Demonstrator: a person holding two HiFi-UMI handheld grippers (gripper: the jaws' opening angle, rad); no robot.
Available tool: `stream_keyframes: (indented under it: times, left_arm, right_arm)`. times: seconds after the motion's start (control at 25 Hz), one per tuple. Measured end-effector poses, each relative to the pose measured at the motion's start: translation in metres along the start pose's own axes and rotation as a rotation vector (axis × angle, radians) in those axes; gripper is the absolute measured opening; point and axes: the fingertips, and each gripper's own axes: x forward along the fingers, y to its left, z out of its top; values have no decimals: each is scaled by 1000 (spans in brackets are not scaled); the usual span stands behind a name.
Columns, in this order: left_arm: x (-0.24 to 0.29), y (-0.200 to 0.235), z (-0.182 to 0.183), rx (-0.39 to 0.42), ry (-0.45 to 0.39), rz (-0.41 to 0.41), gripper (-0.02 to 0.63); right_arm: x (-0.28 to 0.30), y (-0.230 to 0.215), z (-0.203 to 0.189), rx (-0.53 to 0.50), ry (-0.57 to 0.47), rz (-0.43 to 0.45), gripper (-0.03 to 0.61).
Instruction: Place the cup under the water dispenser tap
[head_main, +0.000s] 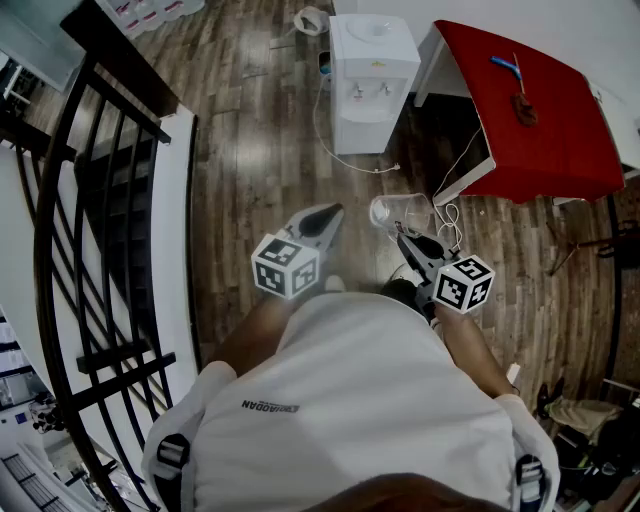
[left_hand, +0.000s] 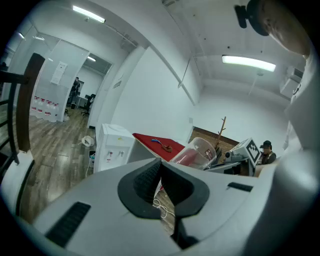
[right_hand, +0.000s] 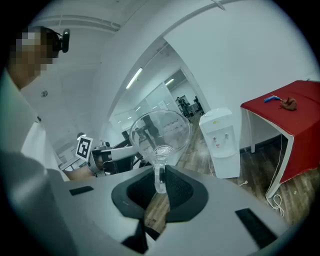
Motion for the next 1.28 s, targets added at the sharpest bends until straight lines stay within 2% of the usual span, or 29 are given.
stream_keyframes:
  times: [0.28, 0.48, 0.88, 1.28]
  left_arm:
    - [-1, 0, -1, 6, 5, -4, -3]
    - [-3, 2, -2, 12, 11, -6, -3]
    - [-5, 4, -3, 7, 18, -13, -3]
    - [-12, 19, 0, -6, 22, 13, -3]
  right_arm:
    - [3, 0, -1, 0, 1, -3, 51]
    - [4, 3, 2, 42, -24, 19, 51]
    - [9, 3, 2, 58, -4, 15, 51]
    - [23, 2, 4, 68, 20, 17, 51]
